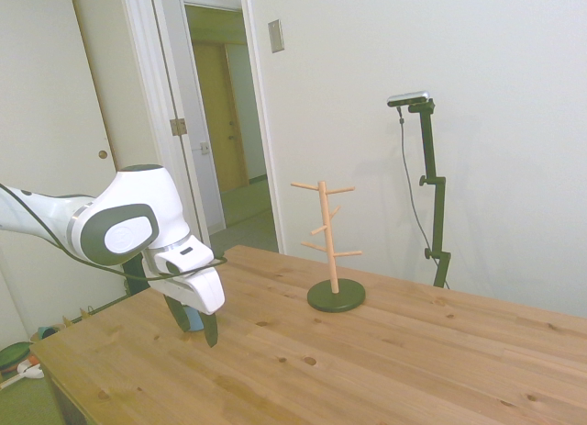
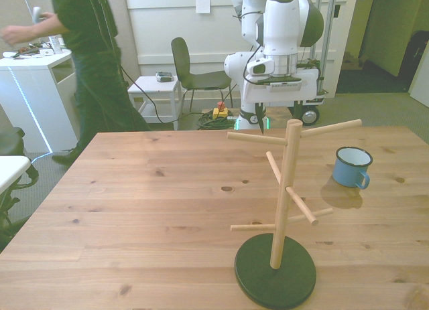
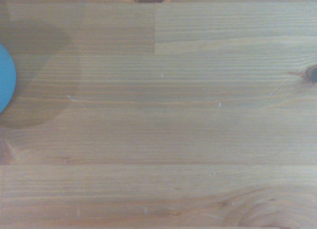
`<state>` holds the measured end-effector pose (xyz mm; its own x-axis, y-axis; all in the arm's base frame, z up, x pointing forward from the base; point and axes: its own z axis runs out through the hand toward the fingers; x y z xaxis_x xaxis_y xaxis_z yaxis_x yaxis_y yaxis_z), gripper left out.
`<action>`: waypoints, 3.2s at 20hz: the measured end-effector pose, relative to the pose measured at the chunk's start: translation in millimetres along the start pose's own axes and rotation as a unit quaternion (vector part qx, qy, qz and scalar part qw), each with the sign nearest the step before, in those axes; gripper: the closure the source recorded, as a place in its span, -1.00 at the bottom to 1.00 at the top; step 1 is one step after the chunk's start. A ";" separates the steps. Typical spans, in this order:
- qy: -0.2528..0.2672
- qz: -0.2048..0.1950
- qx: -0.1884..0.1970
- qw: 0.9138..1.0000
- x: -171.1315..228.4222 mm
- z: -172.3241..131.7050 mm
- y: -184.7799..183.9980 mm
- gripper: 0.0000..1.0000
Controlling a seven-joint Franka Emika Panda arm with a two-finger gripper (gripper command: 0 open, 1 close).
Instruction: Hang the mug
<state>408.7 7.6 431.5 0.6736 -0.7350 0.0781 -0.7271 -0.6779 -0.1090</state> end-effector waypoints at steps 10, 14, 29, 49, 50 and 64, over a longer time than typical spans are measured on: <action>0.015 0.026 0.037 0.999 20.4 -5.0 -2.2 -1.00; 0.015 0.038 0.049 0.998 18.1 6.6 -28.8 -1.00; 0.024 0.038 0.084 0.995 -21.4 11.5 -114.1 -1.00; 0.010 0.020 0.082 0.996 -37.1 63.7 -152.6 1.00; 0.010 0.022 0.082 0.996 -35.9 64.3 -151.7 1.00; 0.007 0.025 0.074 0.997 -27.6 72.4 -144.6 1.00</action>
<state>504.9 127.2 373.4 0.6336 -0.7692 0.0826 -0.7318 -0.6305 -0.2585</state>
